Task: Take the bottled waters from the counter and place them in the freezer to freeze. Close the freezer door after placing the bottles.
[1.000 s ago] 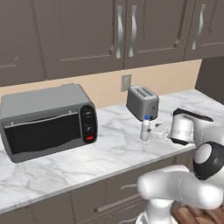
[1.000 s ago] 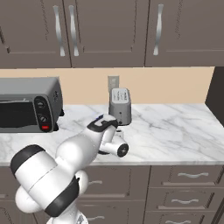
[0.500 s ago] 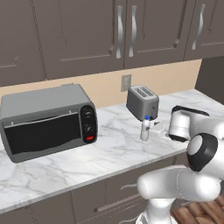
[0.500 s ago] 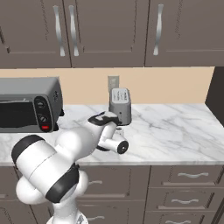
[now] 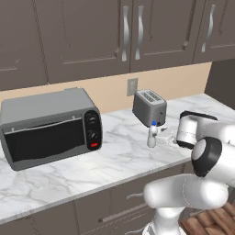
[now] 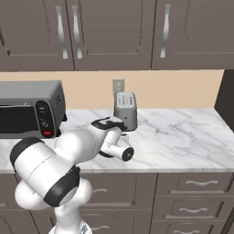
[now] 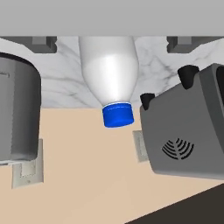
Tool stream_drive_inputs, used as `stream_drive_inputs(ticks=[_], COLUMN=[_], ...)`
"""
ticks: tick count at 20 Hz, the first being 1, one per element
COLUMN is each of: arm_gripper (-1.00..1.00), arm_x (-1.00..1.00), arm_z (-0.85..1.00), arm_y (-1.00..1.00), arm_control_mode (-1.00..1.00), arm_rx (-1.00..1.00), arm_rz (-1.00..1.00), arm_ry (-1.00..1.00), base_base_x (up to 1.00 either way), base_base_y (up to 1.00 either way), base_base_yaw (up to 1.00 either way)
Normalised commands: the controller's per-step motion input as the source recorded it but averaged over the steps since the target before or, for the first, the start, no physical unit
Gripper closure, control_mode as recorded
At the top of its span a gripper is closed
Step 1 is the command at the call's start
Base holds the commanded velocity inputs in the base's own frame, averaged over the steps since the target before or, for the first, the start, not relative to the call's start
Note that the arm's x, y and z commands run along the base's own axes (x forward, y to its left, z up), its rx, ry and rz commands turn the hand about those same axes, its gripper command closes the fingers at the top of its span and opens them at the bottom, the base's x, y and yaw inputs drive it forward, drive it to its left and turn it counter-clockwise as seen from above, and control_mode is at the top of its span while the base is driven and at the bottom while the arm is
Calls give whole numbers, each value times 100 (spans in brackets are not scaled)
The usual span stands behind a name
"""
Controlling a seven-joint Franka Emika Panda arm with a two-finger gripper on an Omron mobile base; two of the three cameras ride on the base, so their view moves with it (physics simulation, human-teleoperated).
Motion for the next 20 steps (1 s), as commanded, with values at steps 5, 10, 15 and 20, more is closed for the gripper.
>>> stream_drive_inputs(ticks=[5,10,15,20], arm_gripper=[-100,-100,-100,-100], arm_x=[5,11,12,8], arm_z=[0,0,0,0], arm_y=[5,12,10,1], arm_control_mode=[-100,-100,-100,-100], arm_rx=[0,0,0,0], arm_rz=[0,0,0,0], arm_ry=[0,0,0,0], base_base_x=[0,0,0,0], base_base_y=[0,0,0,0], base_base_yaw=[0,0,0,0])
